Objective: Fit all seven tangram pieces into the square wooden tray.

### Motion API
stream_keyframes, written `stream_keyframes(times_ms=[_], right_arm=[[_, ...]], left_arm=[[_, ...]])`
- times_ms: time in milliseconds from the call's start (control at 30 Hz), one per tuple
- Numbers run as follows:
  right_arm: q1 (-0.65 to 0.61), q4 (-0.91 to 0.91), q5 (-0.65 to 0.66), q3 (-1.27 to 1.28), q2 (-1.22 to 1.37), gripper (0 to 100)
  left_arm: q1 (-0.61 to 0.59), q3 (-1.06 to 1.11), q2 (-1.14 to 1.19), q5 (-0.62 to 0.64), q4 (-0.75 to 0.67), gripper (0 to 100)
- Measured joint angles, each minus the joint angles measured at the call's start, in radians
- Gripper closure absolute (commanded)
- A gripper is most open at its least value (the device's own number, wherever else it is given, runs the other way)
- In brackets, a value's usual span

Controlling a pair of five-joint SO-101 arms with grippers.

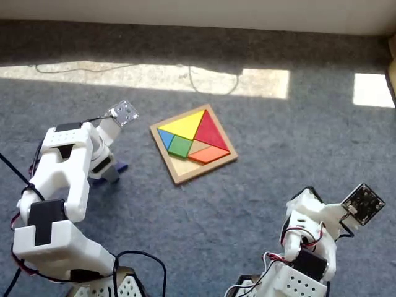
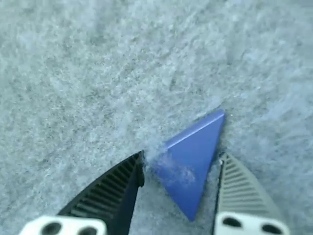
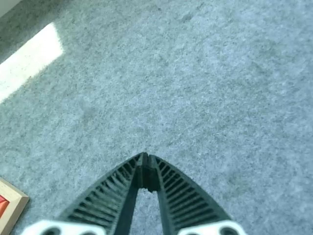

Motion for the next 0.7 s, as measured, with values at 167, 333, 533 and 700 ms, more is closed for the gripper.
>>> stream_keyframes(times_ms=[167,333,533,700], right_arm=[[0.000,0.000,0.000,0.000,0.000,98.8],[0.000,0.000,0.000,0.000,0.000,98.8],[0.000,0.000,0.000,0.000,0.000,98.8],[0.000,0.000,0.000,0.000,0.000,98.8]], left_arm=[[0.032,-0.023,-0.002,-0.003,0.083,88],[0.074,-0.094,0.011,-0.003,0.187,92],[0.133,-0.239,0.015,0.072,0.399,92],[0.186,-0.353,0.015,0.270,0.470,92]])
